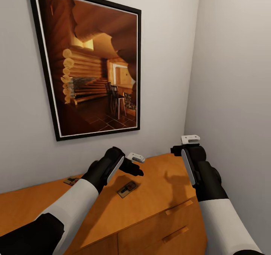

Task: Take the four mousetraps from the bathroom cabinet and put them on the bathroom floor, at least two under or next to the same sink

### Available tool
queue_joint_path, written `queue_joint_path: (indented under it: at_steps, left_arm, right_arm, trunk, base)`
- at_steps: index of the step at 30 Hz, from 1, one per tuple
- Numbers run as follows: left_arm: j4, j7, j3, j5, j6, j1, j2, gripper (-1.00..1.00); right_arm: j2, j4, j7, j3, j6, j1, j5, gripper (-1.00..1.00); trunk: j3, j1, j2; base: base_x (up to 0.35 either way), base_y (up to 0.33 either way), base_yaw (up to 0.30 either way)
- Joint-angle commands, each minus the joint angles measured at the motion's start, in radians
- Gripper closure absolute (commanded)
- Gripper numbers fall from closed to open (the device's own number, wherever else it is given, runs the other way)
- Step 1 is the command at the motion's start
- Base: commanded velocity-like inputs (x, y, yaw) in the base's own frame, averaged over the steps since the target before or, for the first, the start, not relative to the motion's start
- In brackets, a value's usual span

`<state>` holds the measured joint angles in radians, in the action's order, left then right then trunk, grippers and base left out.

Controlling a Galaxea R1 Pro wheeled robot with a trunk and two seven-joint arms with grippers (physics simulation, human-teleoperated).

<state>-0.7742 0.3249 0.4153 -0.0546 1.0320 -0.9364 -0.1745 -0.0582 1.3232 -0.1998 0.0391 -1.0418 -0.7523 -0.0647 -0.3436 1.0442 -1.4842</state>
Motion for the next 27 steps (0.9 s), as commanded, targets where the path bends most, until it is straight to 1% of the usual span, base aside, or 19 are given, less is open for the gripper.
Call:
queue_joint_path:
  at_steps: [1,7,17,27]
  left_arm:
    - [0.0,-0.003,0.0,-0.005,0.005,-0.001,0.0,-1.0]
    - [0.0,-0.003,0.0,-0.004,0.005,-0.001,0.0,-1.0]
    - [0.0,-0.003,0.0,-0.003,0.005,-0.001,0.0,-1.0]
    - [0.0,-0.004,0.0,-0.003,0.004,-0.002,0.0,-1.0]
  right_arm:
    - [0.0,0.001,0.002,0.001,-0.005,-0.001,-0.006,-1.0]
    - [0.0,0.001,0.002,0.001,-0.005,-0.001,-0.006,-1.0]
    - [0.0,0.001,0.002,0.001,-0.005,-0.001,-0.006,-1.0]
    - [0.0,0.001,0.002,0.001,-0.005,-0.001,-0.006,-1.0]
  trunk:
    - [-0.001,0.0,-0.001]
    - [-0.001,0.0,-0.001]
    - [-0.001,0.0,-0.001]
    - [-0.001,0.0,-0.001]
  base:
    - [-0.001,-0.002,0.0]
    - [-0.033,-0.001,0.0]
    - [-0.141,0.0,0.0]
    - [-0.027,0.0,0.0]
